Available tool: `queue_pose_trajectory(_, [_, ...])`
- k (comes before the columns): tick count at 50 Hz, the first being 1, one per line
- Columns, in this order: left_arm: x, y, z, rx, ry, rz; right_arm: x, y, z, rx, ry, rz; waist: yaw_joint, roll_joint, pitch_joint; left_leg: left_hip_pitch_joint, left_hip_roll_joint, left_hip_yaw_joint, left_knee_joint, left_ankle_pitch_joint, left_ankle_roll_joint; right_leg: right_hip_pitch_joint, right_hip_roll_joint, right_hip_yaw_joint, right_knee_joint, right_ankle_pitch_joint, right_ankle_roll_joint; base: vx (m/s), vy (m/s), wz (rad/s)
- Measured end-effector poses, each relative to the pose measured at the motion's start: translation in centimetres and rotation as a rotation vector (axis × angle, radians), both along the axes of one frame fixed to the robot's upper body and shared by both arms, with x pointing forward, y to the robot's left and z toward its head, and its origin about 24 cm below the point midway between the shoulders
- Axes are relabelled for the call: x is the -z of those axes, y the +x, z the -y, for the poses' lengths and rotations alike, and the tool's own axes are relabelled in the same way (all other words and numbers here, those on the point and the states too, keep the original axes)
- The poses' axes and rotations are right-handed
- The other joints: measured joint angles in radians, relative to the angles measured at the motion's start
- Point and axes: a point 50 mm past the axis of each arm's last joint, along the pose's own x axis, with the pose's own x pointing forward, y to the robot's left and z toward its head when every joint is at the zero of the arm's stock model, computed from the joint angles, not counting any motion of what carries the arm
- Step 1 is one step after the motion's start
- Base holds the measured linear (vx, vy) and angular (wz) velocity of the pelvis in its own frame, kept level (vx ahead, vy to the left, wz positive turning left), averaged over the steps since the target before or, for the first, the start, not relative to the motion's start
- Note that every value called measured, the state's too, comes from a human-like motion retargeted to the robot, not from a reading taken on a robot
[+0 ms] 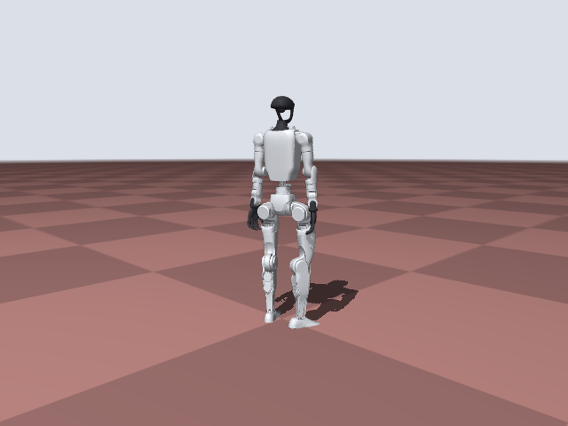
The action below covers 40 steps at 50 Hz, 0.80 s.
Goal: In place motions
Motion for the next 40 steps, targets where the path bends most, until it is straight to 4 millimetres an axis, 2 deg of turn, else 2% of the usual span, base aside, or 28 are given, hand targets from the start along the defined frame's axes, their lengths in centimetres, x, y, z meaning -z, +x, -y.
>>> queue_pose_trajectory(40, [0.0, -0.09, 0.05, -0.006, 0.0, -0.002, 0.01, -0.04, -0.03, 0.0, 0.0, 0.001, -0.002, -0.001, -0.002, 0.001, -0.001, -0.001, 0.0, 0.0, 0.001, 0.001, -0.001, -0.001, 0.0, 0.0, 0.0, 0.0, 0.0, 0.0])
